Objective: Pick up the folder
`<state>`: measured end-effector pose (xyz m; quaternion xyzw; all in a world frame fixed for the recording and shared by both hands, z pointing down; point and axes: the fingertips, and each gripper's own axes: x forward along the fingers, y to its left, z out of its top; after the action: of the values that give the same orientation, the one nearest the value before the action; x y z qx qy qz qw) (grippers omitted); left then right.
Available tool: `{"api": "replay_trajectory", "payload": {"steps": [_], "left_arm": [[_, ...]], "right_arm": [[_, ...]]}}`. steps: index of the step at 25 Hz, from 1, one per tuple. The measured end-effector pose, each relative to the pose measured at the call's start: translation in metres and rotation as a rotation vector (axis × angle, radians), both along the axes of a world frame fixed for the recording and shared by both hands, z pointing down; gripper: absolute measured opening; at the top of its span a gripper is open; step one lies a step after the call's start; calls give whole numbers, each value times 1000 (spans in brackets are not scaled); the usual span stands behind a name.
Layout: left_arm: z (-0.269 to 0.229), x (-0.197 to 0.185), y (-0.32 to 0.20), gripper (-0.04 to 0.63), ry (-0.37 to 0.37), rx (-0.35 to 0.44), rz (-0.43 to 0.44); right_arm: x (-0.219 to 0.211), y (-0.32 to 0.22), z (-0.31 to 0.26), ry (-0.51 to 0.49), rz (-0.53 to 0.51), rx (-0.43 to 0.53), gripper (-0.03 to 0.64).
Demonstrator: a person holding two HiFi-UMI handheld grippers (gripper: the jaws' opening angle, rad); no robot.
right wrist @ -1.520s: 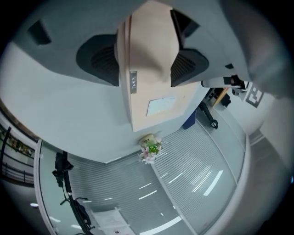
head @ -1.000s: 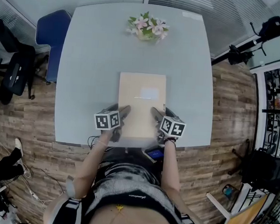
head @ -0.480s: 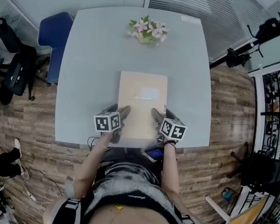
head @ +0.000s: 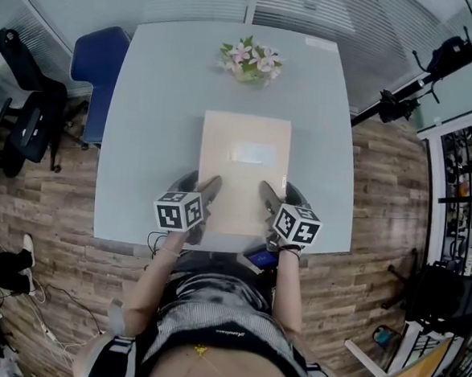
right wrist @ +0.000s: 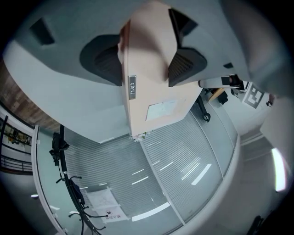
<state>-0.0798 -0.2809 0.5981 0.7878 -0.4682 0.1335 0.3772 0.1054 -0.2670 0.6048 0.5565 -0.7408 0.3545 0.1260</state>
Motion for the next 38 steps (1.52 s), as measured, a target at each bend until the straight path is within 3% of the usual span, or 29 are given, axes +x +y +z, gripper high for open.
{"api": "replay_trajectory", "payload": {"steps": [20, 38], "left_arm": [[-139, -4, -5, 278, 21, 329, -59], [-209, -1, 21, 276, 28, 493, -103]], "right_arm": [[-4, -8, -141, 41, -13, 299, 313], [1, 15, -209, 53, -24, 445, 310]]}}
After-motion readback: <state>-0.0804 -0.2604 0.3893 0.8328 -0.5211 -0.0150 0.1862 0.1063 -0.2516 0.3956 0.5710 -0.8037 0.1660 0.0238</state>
